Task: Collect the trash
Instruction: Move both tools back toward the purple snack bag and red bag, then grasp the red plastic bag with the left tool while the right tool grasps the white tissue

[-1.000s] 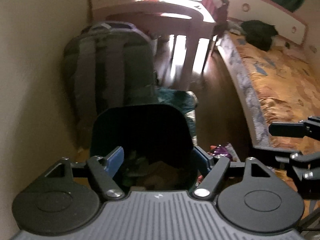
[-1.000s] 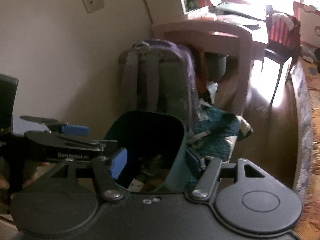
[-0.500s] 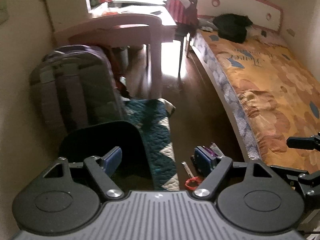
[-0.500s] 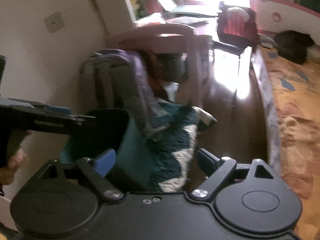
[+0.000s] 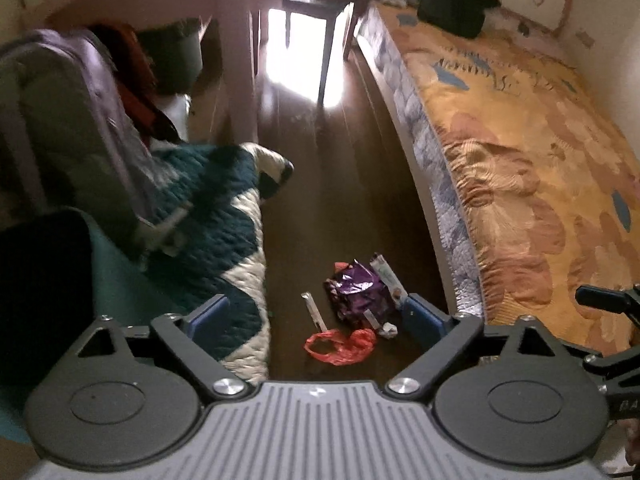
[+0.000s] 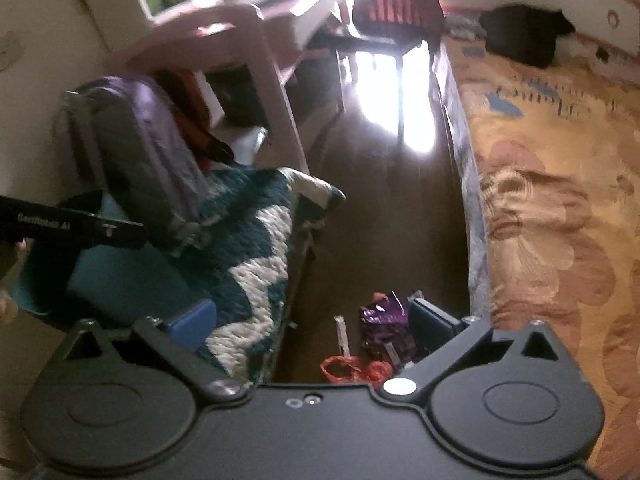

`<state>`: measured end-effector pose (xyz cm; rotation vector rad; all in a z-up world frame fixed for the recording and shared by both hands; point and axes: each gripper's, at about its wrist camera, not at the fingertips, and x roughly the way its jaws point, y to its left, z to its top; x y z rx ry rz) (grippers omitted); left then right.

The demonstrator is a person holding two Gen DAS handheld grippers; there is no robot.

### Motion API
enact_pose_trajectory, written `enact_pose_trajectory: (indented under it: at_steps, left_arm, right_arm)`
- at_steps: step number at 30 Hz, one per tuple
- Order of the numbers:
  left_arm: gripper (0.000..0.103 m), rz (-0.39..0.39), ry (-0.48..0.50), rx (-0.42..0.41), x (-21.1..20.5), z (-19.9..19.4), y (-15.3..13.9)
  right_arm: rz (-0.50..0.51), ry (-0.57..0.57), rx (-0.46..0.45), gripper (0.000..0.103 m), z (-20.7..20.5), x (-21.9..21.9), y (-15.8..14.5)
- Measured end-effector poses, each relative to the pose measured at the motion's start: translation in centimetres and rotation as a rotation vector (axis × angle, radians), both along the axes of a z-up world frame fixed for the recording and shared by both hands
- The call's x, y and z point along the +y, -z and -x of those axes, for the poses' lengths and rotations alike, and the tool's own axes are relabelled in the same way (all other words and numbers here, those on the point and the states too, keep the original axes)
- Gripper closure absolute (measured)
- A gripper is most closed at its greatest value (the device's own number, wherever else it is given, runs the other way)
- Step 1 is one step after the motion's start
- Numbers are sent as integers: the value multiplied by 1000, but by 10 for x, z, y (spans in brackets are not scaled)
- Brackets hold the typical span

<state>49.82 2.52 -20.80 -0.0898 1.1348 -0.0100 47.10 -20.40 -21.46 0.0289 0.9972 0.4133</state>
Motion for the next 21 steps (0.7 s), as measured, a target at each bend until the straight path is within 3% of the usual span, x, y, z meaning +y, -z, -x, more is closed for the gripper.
enact_pose_trajectory:
  at_steps: [8,16,21]
  left_arm:
    - [9,-22,8,127,-51,-34,123]
    - [9,-75,67,249,-84,-47,272]
    - [9,-67,66,296,-98,-54,361]
  right_arm:
    - [26,16,106,0,-61,-38,112]
    - [26,110,240,2,-92,-49,269]
    - [43,186,305,6,-105,-56,370]
